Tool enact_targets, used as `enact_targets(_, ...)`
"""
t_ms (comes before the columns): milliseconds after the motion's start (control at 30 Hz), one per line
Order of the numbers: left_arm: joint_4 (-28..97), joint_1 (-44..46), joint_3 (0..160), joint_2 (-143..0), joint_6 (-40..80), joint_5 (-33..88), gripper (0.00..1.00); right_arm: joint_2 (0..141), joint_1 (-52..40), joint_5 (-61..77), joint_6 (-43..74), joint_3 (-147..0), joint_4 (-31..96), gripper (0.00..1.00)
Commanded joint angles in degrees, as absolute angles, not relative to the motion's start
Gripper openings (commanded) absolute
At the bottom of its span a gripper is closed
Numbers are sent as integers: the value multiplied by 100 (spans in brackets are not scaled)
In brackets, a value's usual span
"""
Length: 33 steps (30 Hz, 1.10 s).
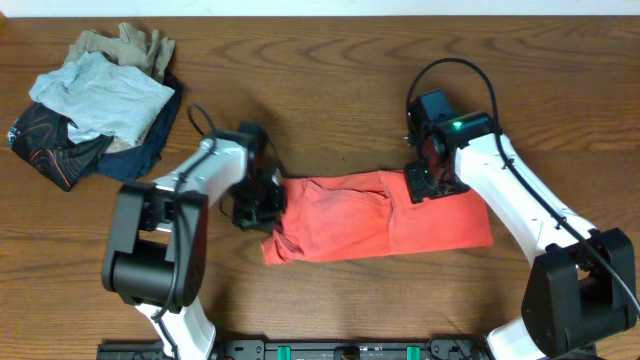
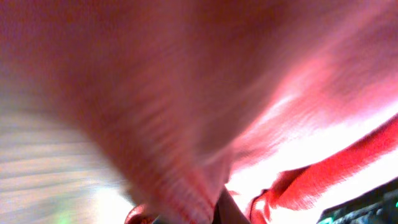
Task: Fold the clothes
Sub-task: 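Fold the strip's left end rightward onto the stack with the left gripper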
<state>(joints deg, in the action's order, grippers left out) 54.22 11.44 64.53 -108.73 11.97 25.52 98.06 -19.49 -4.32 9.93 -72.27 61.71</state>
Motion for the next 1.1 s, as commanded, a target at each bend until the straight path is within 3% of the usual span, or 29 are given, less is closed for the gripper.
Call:
enact_targets(0,5655,558,7072,-10831,1170,1594,6,9736,-1684,-947,1286,-7306,6226,58)
enact_targets(200,6267,-395,8044,-10831,1273,731,6,9736,-1210,-945,1282,-7306,6329,58)
enact_targets(433,7037,-696,9015,-10825,1339,952,6,9736,-947,-945,1280,-7303,6344,60)
enact_targets(667,7607,143,9738,-10812,1339,1647,6,9736,-943,-945,1280,-7303,6309,61)
enact_targets(1067,7535,2657,9762,-10822,1234,1831,6,9738,-939,-945,1280,-7303,6228,61)
